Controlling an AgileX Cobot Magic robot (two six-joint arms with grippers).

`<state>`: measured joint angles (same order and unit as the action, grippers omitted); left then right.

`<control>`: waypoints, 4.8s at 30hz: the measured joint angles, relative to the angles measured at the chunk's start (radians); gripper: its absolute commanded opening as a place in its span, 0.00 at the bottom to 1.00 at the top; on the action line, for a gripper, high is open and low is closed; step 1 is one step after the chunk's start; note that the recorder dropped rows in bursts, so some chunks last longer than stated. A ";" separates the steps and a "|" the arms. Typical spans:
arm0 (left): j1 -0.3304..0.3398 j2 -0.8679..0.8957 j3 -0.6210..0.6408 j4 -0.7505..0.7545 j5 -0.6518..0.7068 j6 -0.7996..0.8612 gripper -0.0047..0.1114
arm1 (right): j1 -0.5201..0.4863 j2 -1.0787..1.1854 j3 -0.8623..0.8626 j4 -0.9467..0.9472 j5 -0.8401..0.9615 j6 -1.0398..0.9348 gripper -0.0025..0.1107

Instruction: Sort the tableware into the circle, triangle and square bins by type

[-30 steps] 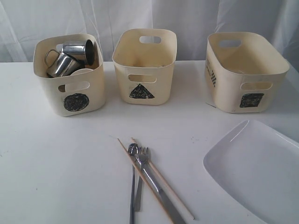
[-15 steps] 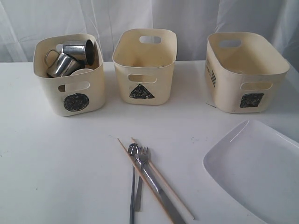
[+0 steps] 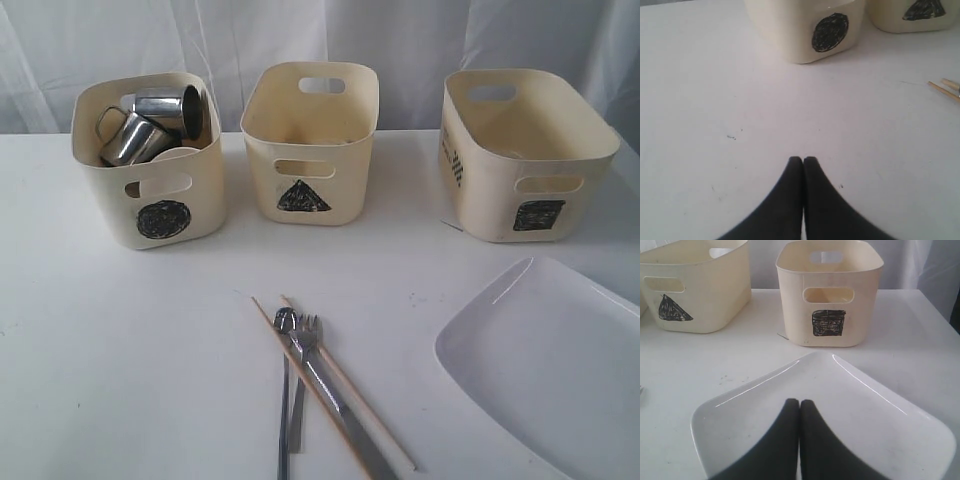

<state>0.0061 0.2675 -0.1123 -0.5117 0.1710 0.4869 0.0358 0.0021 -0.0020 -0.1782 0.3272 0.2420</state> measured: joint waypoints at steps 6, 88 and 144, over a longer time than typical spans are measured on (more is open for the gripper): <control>0.121 -0.164 0.041 -0.023 0.125 0.001 0.04 | 0.000 0.000 0.000 0.000 0.000 0.000 0.02; 0.086 -0.264 0.108 0.512 0.146 -0.561 0.04 | 0.000 -0.002 0.000 0.608 -0.797 0.113 0.02; 0.086 -0.264 0.108 0.512 0.144 -0.561 0.04 | 0.697 1.616 -0.945 0.378 0.266 -0.270 0.20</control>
<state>0.0922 0.0038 -0.0041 0.0000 0.3154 -0.0744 0.7326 1.6186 -0.9468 0.1999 0.5933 -0.0283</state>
